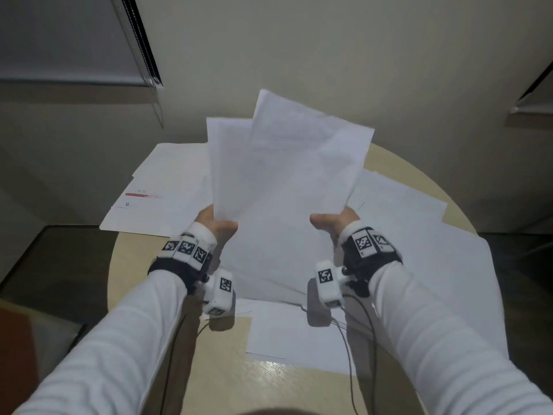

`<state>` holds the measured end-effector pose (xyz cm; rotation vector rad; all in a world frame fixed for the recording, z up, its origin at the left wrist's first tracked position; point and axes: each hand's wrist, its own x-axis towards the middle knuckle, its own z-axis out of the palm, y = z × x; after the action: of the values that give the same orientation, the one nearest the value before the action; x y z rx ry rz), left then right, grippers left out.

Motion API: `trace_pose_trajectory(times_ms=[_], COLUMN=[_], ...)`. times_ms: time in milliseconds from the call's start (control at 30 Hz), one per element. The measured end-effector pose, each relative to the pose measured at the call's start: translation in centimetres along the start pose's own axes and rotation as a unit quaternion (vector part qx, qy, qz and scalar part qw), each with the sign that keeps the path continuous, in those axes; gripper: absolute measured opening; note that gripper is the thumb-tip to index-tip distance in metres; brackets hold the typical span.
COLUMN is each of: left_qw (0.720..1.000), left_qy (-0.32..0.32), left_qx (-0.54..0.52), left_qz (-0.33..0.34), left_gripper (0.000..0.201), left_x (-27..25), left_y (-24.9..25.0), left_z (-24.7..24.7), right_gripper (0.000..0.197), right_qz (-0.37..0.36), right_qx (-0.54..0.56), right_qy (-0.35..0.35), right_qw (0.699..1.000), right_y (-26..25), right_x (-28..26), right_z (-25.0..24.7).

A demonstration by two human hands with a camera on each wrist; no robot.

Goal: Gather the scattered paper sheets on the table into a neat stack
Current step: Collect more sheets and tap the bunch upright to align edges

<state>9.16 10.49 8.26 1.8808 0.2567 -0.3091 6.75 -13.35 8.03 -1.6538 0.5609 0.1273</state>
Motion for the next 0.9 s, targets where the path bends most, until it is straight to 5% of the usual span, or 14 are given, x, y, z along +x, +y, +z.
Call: trace_pose_trajectory(times_ms=[133,233,300,400,500,633,733,900], left_qw=[0.993,0.984,0.98,0.982,0.988,0.988,0.981,0.976], left_qy=[0.029,0.057,0.052,0.024,0.046,0.064,0.098,0.058], left_qx=[-0.066,-0.091,-0.115,-0.127,-0.117,-0.124,-0.157,-0.191], left_qz=[0.095,0.145,0.151,0.135,0.084,0.072,0.067,0.085], left_gripper=[0.053,0.033,0.044,0.055,0.059,0.051,0.013,0.024], left_x=[0.9,1.7,1.5,1.0,0.5,0.4,0.1,0.3], left_y=[3.6,4.4,4.2,2.6,0.6,-0.1,0.5,0.4], left_z=[-0.1,-0.1,0.2,0.9,1.9,3.0,3.7,3.4], right_gripper=[0.033,0.023,0.028,0.068,0.081,0.069,0.053,0.039], right_qz=[-0.141,-0.181,-0.196,-0.215,-0.194,-0.132,-0.107,-0.124], right_qx=[0.063,0.09,0.101,0.091,0.073,0.036,0.018,0.113], right_qy=[0.077,0.093,0.088,0.061,0.05,0.069,0.068,0.051], right_qw=[0.985,0.975,0.971,0.97,0.977,0.988,0.992,0.985], right_y=[-4.5,-5.4,-5.1,-3.8,-2.0,-0.2,0.7,0.5], right_x=[0.2,0.6,0.6,0.1,0.1,0.0,0.4,0.4], right_z=[-0.5,-0.8,-0.8,-0.6,-0.2,0.8,1.4,1.8])
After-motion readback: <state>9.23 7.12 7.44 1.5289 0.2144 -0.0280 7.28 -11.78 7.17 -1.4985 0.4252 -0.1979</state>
